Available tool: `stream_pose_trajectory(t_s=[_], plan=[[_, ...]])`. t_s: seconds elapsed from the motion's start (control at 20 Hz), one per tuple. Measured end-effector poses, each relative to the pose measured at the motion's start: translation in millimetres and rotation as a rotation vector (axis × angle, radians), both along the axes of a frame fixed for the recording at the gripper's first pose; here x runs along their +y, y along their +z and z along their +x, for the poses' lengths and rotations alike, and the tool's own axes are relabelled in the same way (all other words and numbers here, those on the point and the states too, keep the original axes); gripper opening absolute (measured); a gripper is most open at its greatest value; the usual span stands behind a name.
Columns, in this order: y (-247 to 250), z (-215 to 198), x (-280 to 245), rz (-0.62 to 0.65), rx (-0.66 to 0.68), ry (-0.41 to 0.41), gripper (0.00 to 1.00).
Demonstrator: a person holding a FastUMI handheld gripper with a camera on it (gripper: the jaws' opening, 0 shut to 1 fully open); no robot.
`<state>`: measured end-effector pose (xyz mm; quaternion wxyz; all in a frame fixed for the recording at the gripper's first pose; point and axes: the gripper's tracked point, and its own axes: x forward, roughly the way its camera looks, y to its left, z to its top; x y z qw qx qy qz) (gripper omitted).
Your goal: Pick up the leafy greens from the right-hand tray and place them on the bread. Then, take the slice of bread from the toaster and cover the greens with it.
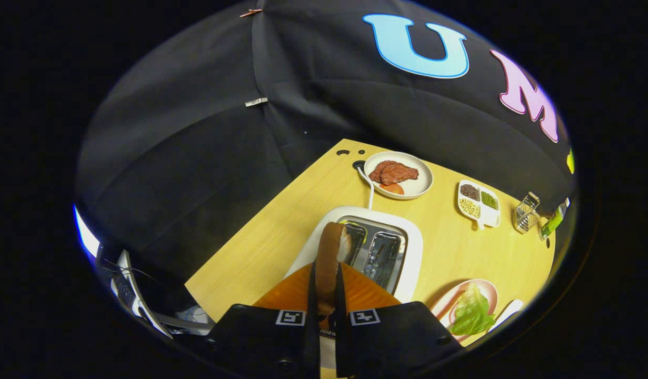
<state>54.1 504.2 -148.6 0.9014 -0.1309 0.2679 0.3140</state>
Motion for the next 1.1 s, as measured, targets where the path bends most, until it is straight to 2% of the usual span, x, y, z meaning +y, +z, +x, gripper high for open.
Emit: stream_pose_trajectory(t_s=[0.2,0.35,0.65,0.8,1.1], plan=[[17,-2,-2,0.05,-0.007,0.061,0.12],[38,-7,-7,0.116,-0.011,0.072,0.11],[87,-3,-36,0.246,-0.018,0.011,0.12],[107,8,-62,0.297,-0.028,-0.046,0.11],[113,31,-127,0.32,-0.055,-0.141,0.11]])
